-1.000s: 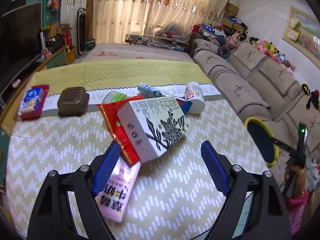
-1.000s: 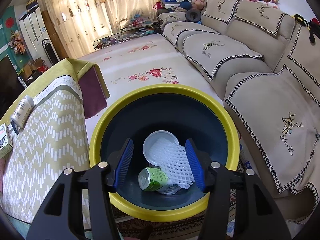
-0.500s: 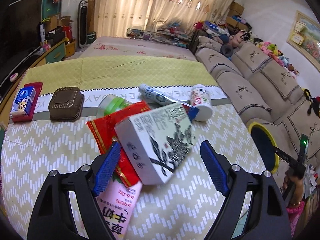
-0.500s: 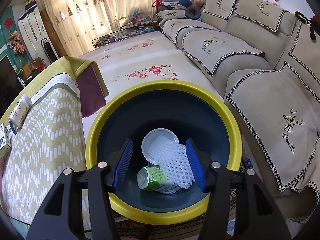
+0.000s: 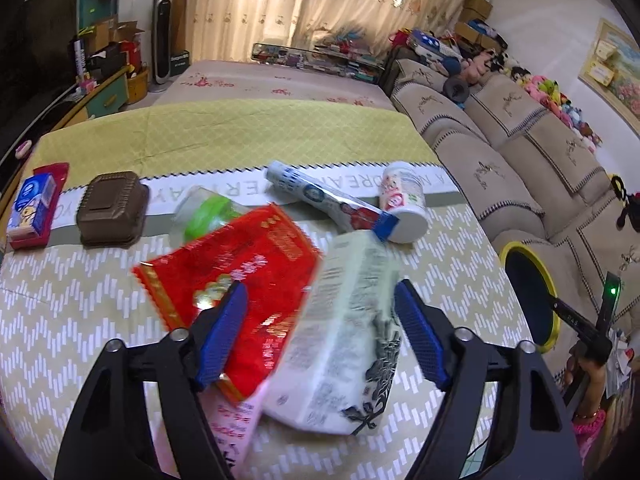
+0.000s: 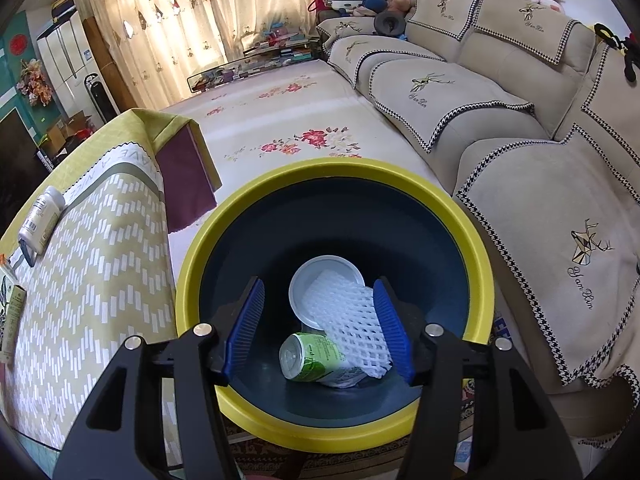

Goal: Collect trash
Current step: 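Grasp the white-and-green tea carton lying on the table with the left gripper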

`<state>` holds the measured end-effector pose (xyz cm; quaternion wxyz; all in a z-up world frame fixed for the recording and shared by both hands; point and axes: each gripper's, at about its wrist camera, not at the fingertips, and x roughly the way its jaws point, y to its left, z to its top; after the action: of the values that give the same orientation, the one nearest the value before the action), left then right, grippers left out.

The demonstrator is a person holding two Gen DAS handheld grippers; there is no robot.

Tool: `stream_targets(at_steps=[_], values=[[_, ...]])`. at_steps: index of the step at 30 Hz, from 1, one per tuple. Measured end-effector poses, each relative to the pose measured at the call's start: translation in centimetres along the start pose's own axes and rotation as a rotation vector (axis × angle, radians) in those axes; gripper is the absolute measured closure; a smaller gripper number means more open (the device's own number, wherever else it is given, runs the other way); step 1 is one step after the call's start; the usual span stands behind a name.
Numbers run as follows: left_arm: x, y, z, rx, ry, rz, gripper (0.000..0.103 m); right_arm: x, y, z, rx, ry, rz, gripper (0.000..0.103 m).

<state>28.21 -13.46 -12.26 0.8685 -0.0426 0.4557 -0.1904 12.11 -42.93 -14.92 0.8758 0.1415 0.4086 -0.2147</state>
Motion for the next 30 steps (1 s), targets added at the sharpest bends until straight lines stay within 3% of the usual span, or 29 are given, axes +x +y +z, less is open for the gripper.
stream_targets(at_steps=[8, 14, 22, 26, 30], values=[[1.4, -3.0, -1.4, 0.099, 0.052, 0.003, 0.036, 0.1, -0.3, -0.1, 0.009, 0.002, 0.002, 0.048], [0.8, -5.4, -1.8, 0.168, 0.039, -0.009, 0.037, 0.0, -0.6, -0.1, 0.02, -0.003, 0.009, 0.047], [-0.9, -10.4, -3.1, 0.317, 0.022, -0.075, 0.037, -0.2, -0.8, -0.3, 0.028, -0.008, 0.017, 0.046], [-2.4, -11.7, -3.5, 0.34, 0.021, -0.147, 0.037, -0.2, -1.2, -0.4, 0.038, -0.008, 0.019, 0.046], [-2.9, -12.5, -3.7, 0.374, -0.011, -0.065, 0.037, -0.1, -1.5, -0.5, 0.049, -0.008, 0.025, 0.046]])
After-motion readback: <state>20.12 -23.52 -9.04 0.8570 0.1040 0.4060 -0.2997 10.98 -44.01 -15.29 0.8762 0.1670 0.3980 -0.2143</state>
